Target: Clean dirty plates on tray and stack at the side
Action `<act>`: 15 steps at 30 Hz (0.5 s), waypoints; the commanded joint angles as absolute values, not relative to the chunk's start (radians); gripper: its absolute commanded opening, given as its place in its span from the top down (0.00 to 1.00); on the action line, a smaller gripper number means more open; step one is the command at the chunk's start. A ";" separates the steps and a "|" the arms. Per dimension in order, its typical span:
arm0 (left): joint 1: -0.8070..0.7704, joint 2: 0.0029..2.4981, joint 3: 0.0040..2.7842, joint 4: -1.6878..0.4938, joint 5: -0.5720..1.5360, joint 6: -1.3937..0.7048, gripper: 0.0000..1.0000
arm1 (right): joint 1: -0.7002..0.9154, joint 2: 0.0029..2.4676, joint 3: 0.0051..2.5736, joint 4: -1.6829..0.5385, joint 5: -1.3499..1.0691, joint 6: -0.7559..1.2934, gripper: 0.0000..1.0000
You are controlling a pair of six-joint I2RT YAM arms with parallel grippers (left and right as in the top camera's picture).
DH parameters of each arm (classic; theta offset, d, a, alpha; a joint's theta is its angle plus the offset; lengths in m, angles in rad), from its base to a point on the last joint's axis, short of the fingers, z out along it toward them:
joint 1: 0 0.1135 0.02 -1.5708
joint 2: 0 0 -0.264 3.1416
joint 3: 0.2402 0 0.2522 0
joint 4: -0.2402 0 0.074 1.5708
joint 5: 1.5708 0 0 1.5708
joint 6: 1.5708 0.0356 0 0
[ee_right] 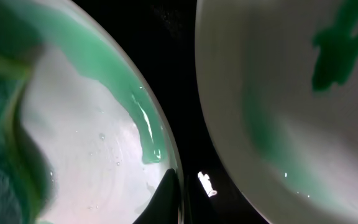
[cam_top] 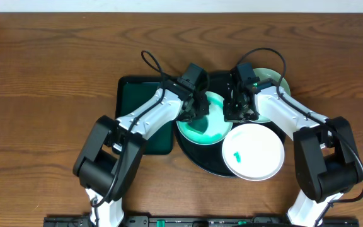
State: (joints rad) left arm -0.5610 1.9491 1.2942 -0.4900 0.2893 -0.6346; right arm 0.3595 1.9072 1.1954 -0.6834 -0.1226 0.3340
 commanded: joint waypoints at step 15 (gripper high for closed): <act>-0.561 1.773 1.283 -0.519 0.110 -0.594 0.93 | 0.374 1.909 1.195 -0.680 -0.105 0.336 0.99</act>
